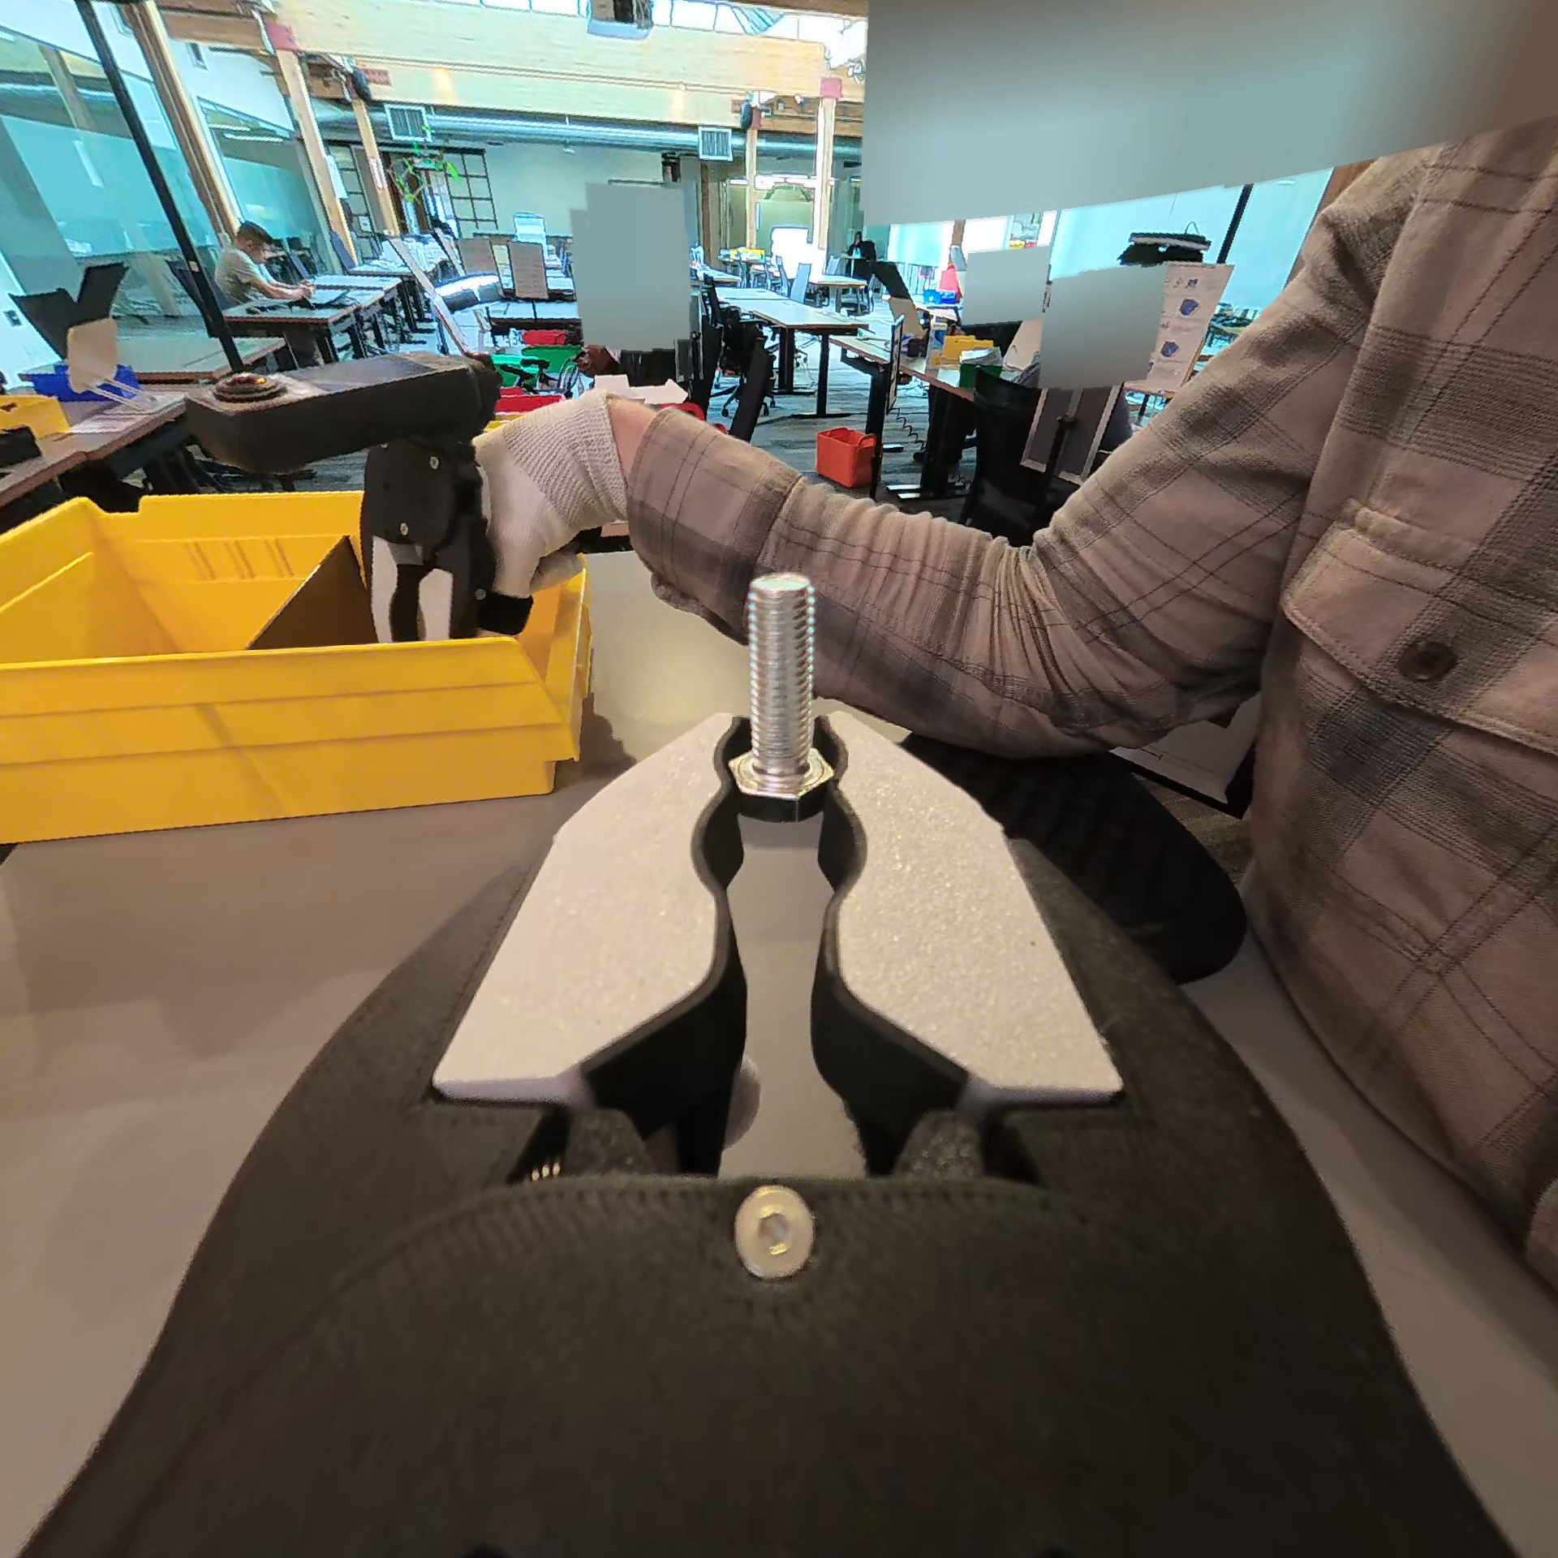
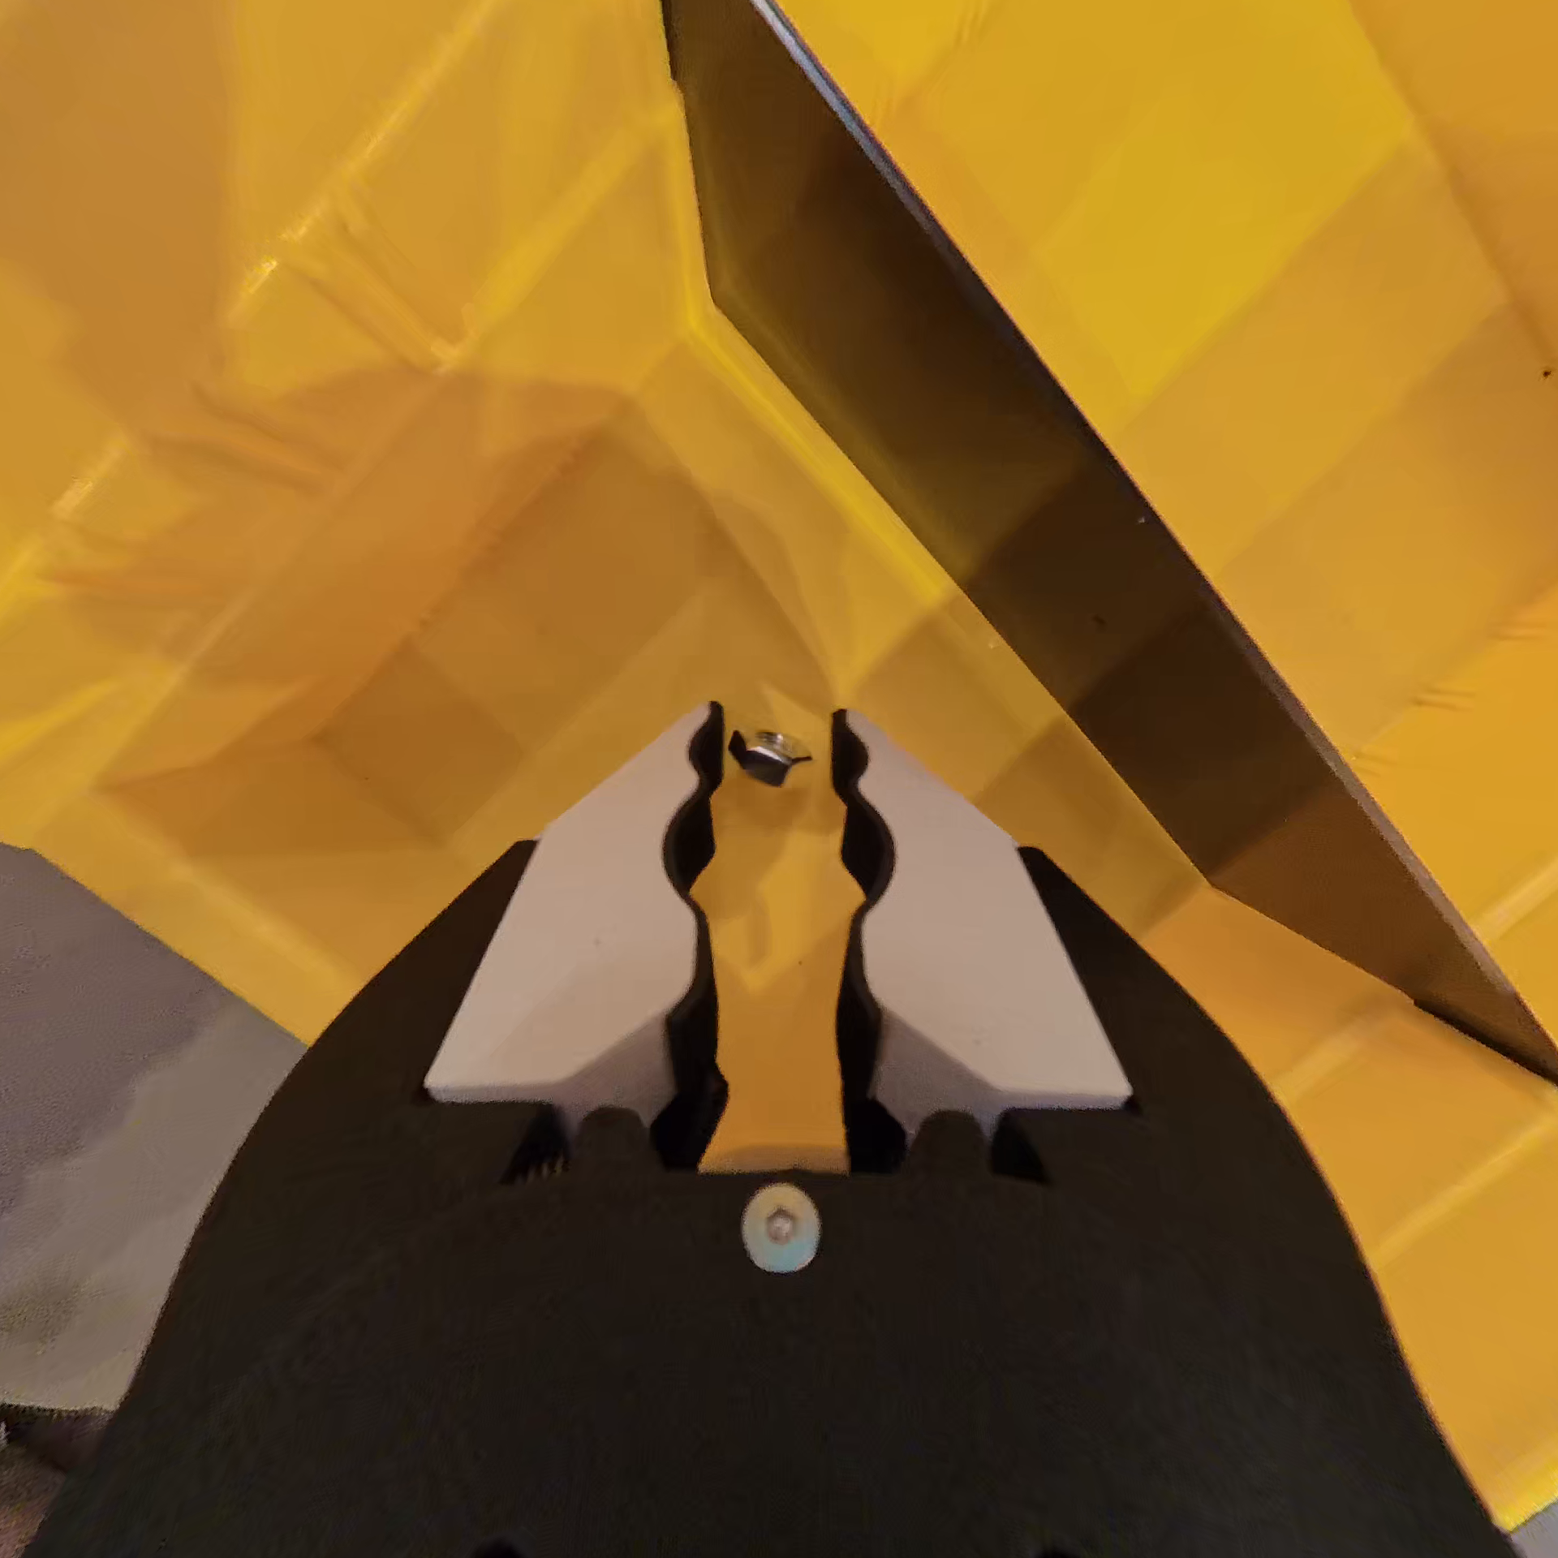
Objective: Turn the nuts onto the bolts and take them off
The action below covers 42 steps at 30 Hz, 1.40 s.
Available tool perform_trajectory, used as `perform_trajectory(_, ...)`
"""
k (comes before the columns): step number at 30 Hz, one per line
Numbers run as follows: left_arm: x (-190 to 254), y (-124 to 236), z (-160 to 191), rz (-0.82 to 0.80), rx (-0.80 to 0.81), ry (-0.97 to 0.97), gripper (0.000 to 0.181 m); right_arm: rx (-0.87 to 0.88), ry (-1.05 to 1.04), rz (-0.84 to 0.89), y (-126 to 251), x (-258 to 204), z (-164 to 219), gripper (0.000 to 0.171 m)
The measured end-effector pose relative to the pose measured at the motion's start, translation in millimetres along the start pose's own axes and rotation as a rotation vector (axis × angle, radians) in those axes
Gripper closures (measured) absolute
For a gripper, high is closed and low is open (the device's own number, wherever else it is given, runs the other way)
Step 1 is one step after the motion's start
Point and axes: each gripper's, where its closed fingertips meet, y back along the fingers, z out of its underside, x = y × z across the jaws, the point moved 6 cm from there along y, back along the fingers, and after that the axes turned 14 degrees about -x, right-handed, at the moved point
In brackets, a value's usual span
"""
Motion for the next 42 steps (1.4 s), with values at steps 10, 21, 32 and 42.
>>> perform_trajectory(10,-16,5,1,-0.106,0.027,0.064,0.167,0.284,0.093,0.127,86,-21,-23,0.141)
perform_trajectory(21,-18,21,-9,-0.087,0.124,0.100,0.167,0.962,0.981,-0.461,192,-231,-105,0.143)
perform_trajectory(32,-11,21,-14,-0.067,0.130,0.062,0.167,0.959,1.010,-0.609,176,-248,-121,0.163)
perform_trajectory(42,-8,25,-22,-0.089,0.166,0.053,0.166,1.041,1.041,-0.670,182,-249,-121,0.164)
